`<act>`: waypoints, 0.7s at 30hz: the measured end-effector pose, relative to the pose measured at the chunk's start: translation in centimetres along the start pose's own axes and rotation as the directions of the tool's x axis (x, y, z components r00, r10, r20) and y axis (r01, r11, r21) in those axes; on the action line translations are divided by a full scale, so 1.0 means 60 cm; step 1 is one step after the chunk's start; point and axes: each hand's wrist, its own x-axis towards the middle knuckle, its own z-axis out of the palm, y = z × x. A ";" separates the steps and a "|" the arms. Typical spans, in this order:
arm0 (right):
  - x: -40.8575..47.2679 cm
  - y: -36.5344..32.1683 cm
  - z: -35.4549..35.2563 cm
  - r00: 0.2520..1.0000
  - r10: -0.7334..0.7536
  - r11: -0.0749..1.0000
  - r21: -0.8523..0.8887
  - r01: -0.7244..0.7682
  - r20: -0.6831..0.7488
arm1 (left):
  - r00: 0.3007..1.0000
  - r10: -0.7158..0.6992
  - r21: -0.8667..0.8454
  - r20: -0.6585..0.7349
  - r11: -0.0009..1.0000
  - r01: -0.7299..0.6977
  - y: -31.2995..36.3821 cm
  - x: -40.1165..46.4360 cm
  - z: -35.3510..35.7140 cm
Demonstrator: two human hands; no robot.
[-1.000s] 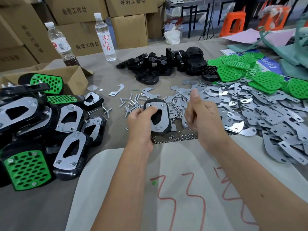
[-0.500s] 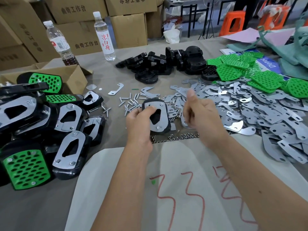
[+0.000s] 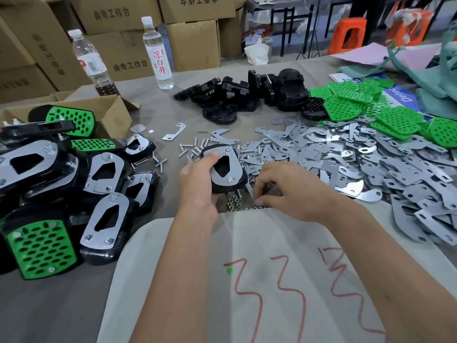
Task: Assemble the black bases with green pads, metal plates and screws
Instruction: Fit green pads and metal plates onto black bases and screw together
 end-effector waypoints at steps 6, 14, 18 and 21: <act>-0.003 0.002 0.005 0.978 0.060 0.980 0.197 -0.020 -0.200 | 0.999 -0.008 0.073 0.053 0.997 0.004 0.003 0.000 0.000; -0.002 -0.001 0.002 0.831 0.222 0.729 0.653 0.206 -0.510 | 0.962 -0.004 0.295 0.272 0.952 -0.079 -0.006 -0.020 0.010; 0.004 -0.005 0.003 0.832 0.188 0.741 0.632 0.228 -0.521 | 0.928 -0.033 0.330 0.372 0.939 -0.099 -0.002 -0.026 0.009; 0.004 -0.004 0.000 0.855 0.172 0.745 0.632 0.212 -0.489 | 0.913 -0.049 0.347 0.406 0.932 -0.104 -0.001 -0.029 0.010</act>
